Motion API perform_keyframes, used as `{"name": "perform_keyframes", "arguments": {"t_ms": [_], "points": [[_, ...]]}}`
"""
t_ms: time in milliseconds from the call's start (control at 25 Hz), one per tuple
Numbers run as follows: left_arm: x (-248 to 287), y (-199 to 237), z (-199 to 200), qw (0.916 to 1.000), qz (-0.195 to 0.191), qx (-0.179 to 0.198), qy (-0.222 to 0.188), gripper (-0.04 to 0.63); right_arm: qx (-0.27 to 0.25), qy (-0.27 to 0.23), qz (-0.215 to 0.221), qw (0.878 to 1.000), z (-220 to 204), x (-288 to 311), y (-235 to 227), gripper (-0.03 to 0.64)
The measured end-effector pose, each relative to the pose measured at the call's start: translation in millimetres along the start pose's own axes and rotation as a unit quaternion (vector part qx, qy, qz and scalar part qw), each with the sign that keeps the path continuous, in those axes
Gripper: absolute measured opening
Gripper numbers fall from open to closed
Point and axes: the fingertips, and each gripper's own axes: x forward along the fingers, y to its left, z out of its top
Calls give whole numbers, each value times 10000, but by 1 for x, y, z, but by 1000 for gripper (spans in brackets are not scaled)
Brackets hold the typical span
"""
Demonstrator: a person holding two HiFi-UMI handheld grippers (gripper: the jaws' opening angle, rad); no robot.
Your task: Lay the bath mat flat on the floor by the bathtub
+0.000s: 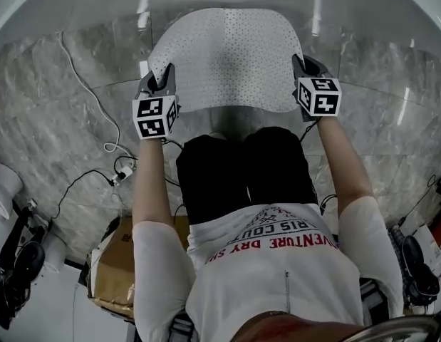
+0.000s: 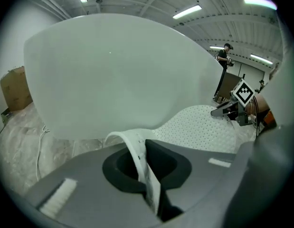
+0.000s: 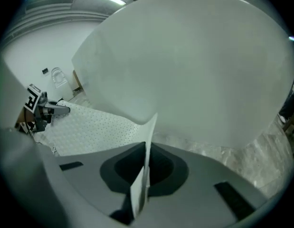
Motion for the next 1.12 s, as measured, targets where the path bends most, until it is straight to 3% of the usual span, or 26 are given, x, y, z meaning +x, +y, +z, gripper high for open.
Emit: {"name": "perform_keyframes", "arguments": {"t_ms": [200, 360, 680, 1000, 1040, 1080, 1120], "points": [[47, 17, -31, 9998, -58, 192, -2, 20, 5, 20, -108, 9999, -29, 49, -18, 17], [75, 32, -59, 9998, 104, 115, 148, 19, 16, 205, -297, 9993, -49, 79, -33, 17], [106, 62, -124, 9964, 355, -551, 540, 18, -106, 730, -783, 9942, -86, 123, -65, 17], [121, 107, -160, 9866, 1162, -950, 645, 27, 110, 916, -1098, 9897, -120, 139, -97, 17], [124, 111, -163, 9850, 1248, -984, 673, 79, 113, 907, -1127, 9894, -122, 140, -100, 17], [125, 115, -164, 9835, 1309, -1041, 691, 192, 124, 886, -1168, 9891, -124, 140, -104, 39], [126, 117, -165, 9820, 1369, -1113, 680, 263, 138, 854, -1225, 9887, -125, 140, -107, 159]]}}
